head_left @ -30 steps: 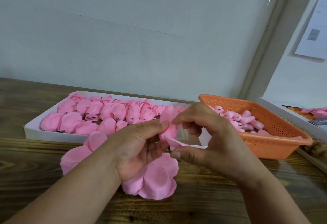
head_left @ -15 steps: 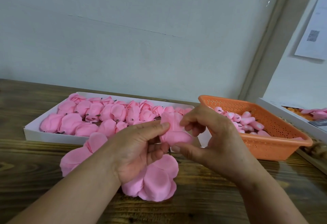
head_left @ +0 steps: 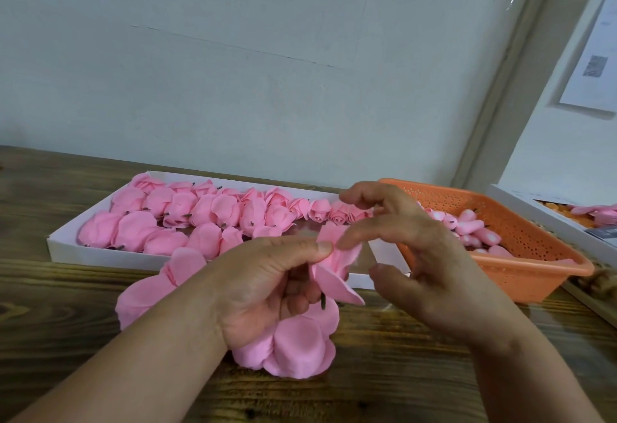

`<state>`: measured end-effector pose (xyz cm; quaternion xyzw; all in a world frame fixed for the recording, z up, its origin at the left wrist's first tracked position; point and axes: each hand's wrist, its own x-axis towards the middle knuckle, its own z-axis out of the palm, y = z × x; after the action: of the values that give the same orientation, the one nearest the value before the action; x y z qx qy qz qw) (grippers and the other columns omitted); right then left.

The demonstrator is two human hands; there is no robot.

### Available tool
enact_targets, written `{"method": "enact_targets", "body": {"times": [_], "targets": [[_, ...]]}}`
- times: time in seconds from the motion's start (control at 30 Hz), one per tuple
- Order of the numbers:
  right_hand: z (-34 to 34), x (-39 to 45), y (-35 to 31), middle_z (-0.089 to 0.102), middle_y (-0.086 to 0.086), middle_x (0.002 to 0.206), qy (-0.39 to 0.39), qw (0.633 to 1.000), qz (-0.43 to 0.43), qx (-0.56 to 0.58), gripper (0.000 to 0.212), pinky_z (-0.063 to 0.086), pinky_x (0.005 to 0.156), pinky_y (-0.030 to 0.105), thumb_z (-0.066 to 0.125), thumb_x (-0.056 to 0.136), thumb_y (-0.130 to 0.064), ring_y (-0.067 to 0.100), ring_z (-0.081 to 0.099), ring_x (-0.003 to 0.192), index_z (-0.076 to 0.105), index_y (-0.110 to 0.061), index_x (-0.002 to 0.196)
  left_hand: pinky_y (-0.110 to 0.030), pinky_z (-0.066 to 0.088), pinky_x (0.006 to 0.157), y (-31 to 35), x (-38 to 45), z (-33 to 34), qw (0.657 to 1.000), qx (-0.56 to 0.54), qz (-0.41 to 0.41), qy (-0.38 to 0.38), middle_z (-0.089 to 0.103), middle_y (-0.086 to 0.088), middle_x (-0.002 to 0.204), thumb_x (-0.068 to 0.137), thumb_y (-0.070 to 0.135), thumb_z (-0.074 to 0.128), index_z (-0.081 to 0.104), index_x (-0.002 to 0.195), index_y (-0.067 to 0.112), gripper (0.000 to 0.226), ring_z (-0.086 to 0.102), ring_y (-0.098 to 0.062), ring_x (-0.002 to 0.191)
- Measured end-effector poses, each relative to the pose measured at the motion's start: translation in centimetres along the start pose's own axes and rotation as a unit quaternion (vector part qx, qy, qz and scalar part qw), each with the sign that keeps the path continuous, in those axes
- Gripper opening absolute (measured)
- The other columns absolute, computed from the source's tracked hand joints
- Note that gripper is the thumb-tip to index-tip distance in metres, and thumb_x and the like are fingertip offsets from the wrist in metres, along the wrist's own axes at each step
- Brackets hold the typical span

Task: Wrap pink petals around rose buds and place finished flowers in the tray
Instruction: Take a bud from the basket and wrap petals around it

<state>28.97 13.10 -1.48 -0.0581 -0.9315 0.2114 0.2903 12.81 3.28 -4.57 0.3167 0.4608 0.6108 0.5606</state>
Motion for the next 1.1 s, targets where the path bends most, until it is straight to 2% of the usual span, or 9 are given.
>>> {"method": "enact_targets", "body": {"times": [0.1, 0.2, 0.37, 0.5, 0.67, 0.73, 0.83, 0.93, 1.1], "targets": [[0.06, 0.04, 0.04, 0.047, -0.004, 0.131, -0.007, 1.0, -0.003, -0.012, 0.024, 0.032, 0.098, 0.016, 0.062, 0.07, -0.005, 0.012, 0.042, 0.127, 0.065, -0.022, 0.088, -0.018, 0.04, 0.046, -0.16, 0.13, -0.1, 1.0, 0.009, -0.008, -0.014, 0.06, -0.006, 0.061, 0.047, 0.023, 0.078, 0.073, 0.063, 0.011, 0.021, 0.052, -0.011, 0.049], [0.12, 0.08, 0.03, 0.048, -0.006, 0.129, -0.006, 1.0, -0.002, 0.007, 0.01, 0.035, 0.1, 0.023, 0.07, 0.075, -0.02, 0.014, 0.044, 0.126, 0.068, -0.024, 0.083, -0.017, 0.04, 0.045, -0.17, 0.15, -0.09, 0.999, 0.025, -0.007, -0.018, 0.06, -0.004, 0.06, 0.047, 0.026, 0.077, 0.074, 0.06, 0.012, 0.02, 0.052, -0.009, 0.048], [0.0, 0.11, -0.07, 0.051, -0.007, 0.125, -0.007, 0.998, 0.015, 0.066, 0.014, 0.036, 0.103, 0.032, 0.073, 0.074, -0.031, 0.014, 0.045, 0.126, 0.069, -0.028, 0.087, -0.016, 0.038, 0.045, -0.19, 0.02, -0.04, 0.999, 0.031, -0.018, -0.02, 0.058, -0.005, 0.059, 0.047, 0.025, 0.074, 0.075, 0.063, 0.01, 0.022, 0.051, -0.008, 0.047], [0.0, 0.08, -0.05, 0.051, -0.006, 0.126, -0.024, 0.999, 0.006, 0.036, 0.026, 0.035, 0.103, 0.026, 0.071, 0.073, -0.016, 0.017, 0.045, 0.126, 0.07, -0.028, 0.097, -0.015, 0.037, 0.042, -0.12, -0.02, 0.1, 0.999, 0.021, -0.029, -0.006, 0.055, -0.004, 0.053, 0.048, 0.022, 0.073, 0.073, 0.06, 0.009, 0.018, 0.049, -0.008, 0.044], [0.12, 0.06, -0.13, 0.055, -0.008, 0.122, -0.021, 0.999, 0.005, 0.049, 0.016, 0.033, 0.102, 0.02, 0.072, 0.075, -0.019, 0.015, 0.048, 0.123, 0.069, -0.031, 0.085, -0.017, 0.036, 0.047, -0.38, 0.33, 0.0, 0.997, 0.061, -0.044, -0.011, 0.055, -0.006, 0.066, 0.073, 0.02, 0.073, 0.07, 0.092, 0.005, 0.025, 0.049, -0.01, 0.055], [0.05, 0.02, -0.08, 0.055, -0.008, 0.12, -0.027, 0.999, 0.006, 0.045, 0.008, 0.033, 0.101, 0.019, 0.068, 0.079, -0.02, 0.015, 0.049, 0.122, 0.069, -0.027, 0.081, -0.018, 0.035, 0.051, -0.52, 0.35, 0.08, 0.996, 0.076, -0.038, -0.014, 0.055, -0.006, 0.067, 0.072, 0.021, 0.071, 0.067, 0.091, 0.006, 0.025, 0.048, -0.011, 0.058], [0.09, 0.02, 0.01, 0.055, -0.011, 0.117, -0.038, 0.998, 0.02, 0.046, 0.012, 0.034, 0.098, 0.017, 0.062, 0.084, -0.02, 0.014, 0.049, 0.12, 0.064, -0.03, 0.078, -0.02, 0.034, 0.054, -0.62, 0.2, 0.33, 0.995, 0.096, -0.025, -0.016, 0.055, -0.007, 0.07, 0.065, 0.024, 0.07, 0.066, 0.091, 0.007, 0.032, 0.047, -0.012, 0.061], [0.32, 0.23, -0.07, 0.055, -0.008, 0.112, -0.017, 0.998, 0.025, 0.057, 0.019, 0.026, 0.097, 0.006, 0.06, 0.084, -0.015, 0.012, 0.052, 0.115, 0.06, -0.032, 0.077, -0.023, 0.034, 0.058, -0.65, 0.13, 0.2, 0.995, 0.093, -0.012, -0.024, 0.056, -0.011, 0.074, 0.07, 0.018, 0.069, 0.067, 0.095, 0.004, 0.029, 0.048, -0.014, 0.064], [0.88, 0.48, 0.15, 0.057, -0.005, 0.105, 0.018, 0.999, 0.018, 0.048, 0.007, 0.02, 0.095, 0.0, 0.064, 0.08, -0.012, 0.013, 0.055, 0.109, 0.066, -0.015, 0.074, -0.02, 0.037, 0.052, -0.89, 0.1, 0.29, 0.994, 0.105, 0.006, -0.041, 0.059, -0.015, 0.075, 0.085, 0.005, 0.06, 0.071, 0.097, -0.001, 0.017, 0.052, -0.017, 0.061]]}}
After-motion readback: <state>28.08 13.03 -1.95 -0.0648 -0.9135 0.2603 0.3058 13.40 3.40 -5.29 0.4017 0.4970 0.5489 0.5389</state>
